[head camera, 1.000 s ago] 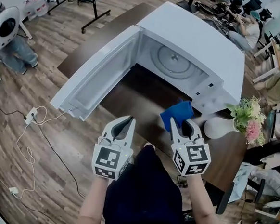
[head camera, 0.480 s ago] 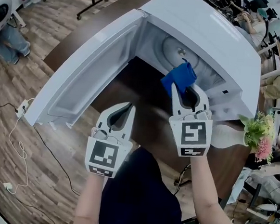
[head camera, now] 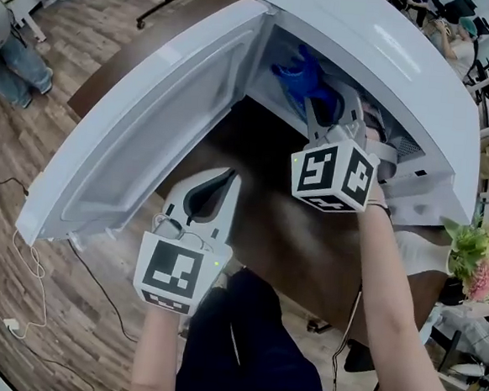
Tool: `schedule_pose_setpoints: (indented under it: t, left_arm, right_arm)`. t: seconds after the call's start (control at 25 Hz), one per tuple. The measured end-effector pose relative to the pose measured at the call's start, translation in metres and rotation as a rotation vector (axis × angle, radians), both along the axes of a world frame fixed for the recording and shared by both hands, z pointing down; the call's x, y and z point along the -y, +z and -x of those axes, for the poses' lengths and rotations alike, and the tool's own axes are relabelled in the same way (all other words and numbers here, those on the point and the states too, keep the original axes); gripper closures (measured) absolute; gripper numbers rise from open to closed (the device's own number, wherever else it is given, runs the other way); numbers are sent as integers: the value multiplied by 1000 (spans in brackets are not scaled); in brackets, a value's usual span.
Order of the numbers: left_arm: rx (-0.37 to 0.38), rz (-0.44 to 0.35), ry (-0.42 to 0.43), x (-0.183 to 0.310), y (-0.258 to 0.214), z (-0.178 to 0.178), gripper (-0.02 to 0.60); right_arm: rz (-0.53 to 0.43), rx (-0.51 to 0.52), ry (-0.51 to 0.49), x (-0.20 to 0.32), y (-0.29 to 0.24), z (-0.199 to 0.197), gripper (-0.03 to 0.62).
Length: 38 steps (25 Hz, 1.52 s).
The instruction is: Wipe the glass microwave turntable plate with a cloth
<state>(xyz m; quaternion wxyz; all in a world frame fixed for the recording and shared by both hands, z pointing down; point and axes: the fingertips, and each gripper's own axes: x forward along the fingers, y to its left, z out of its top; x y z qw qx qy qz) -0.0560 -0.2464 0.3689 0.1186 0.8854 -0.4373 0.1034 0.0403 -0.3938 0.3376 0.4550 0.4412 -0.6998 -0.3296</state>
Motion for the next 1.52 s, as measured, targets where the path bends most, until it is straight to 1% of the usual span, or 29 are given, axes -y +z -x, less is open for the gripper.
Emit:
schedule_pose_setpoints:
  t: [0.12, 0.24, 0.44, 0.52, 0.64, 0.84, 1.04, 1.36, 1.52]
  left_arm:
    - [-4, -16, -6, 7, 5, -3, 574]
    - [-5, -20, -13, 13, 11, -4, 574]
    - [-21, -32, -64, 29, 14, -8, 574]
    - [-14, -37, -57, 36, 16, -15, 574]
    - [10, -56, -49, 48, 17, -23, 574]
    - [-10, -47, -58, 55, 20, -26, 574]
    - [-7, -31, -68, 58, 26, -22, 574]
    - [6, -31, -48, 58, 28, -23, 574]
    - [6, -22, -40, 56, 31, -24, 574]
  right_arm:
    - [-38, -117, -17, 27, 15, -4, 542]
    - [-55, -183, -21, 49, 28, -11, 542]
    - [-103, -336, -66, 74, 44, -14, 542]
    - [-112, -403, -86, 83, 47, -17, 542]
    - [-123, -531, -104, 99, 49, -25, 542]
    - [-84, -660, -96, 122, 58, -39, 542]
    - [-85, -792, -136, 138, 64, -40, 542]
    - [-23, -986, -203, 143, 83, -45, 543]
    - [18, -1056, -186, 144, 85, -53, 543]
